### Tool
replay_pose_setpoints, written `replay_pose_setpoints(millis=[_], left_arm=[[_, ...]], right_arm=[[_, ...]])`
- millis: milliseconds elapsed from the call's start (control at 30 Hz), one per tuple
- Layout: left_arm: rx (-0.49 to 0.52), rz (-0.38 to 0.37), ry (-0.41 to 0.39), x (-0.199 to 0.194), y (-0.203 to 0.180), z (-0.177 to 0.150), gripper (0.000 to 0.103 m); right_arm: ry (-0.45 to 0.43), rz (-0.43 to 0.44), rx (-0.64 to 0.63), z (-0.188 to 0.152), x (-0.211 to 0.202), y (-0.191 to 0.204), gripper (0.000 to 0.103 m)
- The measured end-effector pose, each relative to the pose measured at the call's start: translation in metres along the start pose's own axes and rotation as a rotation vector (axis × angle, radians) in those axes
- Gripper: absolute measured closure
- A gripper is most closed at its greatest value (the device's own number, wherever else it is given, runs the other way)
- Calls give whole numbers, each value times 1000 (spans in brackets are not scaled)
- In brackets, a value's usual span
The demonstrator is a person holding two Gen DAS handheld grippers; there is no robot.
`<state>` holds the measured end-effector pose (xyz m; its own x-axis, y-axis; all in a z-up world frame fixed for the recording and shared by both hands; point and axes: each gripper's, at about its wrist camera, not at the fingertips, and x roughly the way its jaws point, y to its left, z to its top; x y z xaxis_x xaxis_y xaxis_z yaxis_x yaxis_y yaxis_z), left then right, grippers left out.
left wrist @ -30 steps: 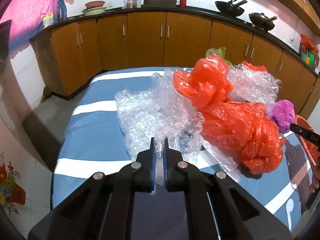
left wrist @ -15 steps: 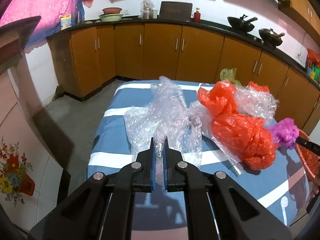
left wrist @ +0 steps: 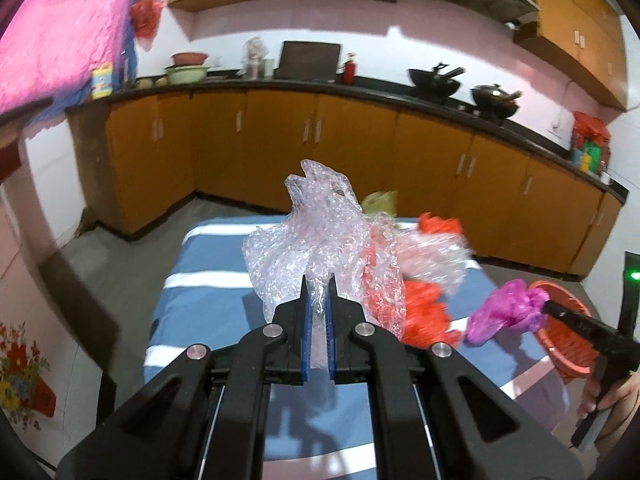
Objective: Collect trash
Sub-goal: 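Grasp the bubble wrap with the left tool while the right tool grasps the pink bag, then carry both bags over the wastebasket and open both tools to release them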
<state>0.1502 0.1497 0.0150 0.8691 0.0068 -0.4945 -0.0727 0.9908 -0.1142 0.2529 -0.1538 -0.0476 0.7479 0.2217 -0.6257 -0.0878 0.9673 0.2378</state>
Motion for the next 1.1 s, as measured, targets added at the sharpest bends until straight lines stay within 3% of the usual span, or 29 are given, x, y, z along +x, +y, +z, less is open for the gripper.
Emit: replay_pose_setpoints(millis=[600, 1100], left_arm=[[96, -198, 5, 23, -91, 7, 97], [212, -415, 60, 45, -215, -12, 97]], right_arm=[[-82, -25, -6, 16, -37, -15, 101], [-164, -200, 79, 26, -82, -103, 101]])
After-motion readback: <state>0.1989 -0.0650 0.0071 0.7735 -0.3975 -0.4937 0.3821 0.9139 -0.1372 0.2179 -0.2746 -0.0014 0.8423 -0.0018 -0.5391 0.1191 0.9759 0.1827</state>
